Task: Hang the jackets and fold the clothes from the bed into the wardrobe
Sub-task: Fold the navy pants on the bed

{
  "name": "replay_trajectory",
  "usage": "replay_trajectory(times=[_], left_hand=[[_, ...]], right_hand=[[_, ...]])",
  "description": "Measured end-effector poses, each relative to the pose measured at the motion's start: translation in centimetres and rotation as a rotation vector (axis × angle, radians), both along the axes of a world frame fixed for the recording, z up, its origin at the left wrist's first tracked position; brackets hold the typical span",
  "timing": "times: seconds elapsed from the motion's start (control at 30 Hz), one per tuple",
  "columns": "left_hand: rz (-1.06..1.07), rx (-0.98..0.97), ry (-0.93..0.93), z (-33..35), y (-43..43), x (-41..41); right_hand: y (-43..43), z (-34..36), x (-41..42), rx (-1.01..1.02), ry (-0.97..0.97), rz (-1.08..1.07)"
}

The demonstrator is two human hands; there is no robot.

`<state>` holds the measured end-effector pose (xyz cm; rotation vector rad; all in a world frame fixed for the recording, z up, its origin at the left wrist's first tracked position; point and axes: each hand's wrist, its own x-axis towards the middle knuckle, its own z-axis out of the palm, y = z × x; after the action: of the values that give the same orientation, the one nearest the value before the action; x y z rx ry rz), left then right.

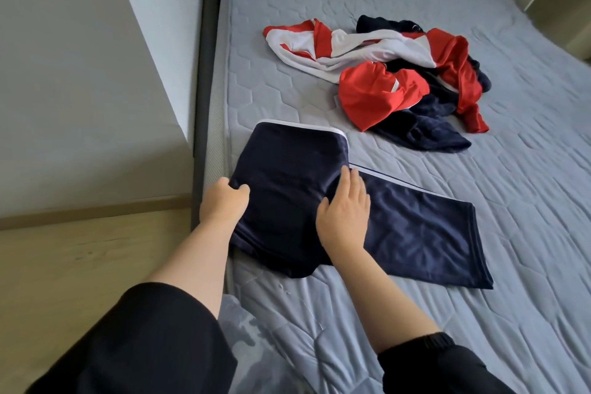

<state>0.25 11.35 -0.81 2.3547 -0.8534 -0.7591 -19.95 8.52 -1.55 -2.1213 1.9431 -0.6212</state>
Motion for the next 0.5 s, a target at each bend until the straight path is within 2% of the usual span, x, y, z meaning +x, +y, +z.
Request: replay_trajectory(times=[0.1, 0.13, 0.23, 0.37, 0.43, 0.5], left_hand=[[-0.03, -0.04, 0.055, 0.0, -0.1, -0.2], [-0.028, -0.056, 0.104, -0.2, -0.1, 0.0], [0.023, -0.104, 0.27, -0.3, -0.3, 0.3], [0.1, -0.148, 0.535, 0.1, -0.5, -0.3], [0.059, -0.187, 0.549, 0.7, -0.5, -0.7], [0.0, -0.268, 0.504, 1.9, -0.6, -1.2]], right_hand=[[0.4, -2.3, -0.3, 0.362, 0.151, 0.086], [0.4, -2.9, -0.6, 0.415, 0.193, 0.102], [0.0, -3.5, -0.6, 0.391, 0.181, 0.094], [0.7, -3.4, -0.8, 0.24, 0.103, 0.058], [0.9, -3.6, -1.3, 0.326, 0.06, 0.11], [0.3, -3.3, -1.6, 0.414, -0.081, 0.158]])
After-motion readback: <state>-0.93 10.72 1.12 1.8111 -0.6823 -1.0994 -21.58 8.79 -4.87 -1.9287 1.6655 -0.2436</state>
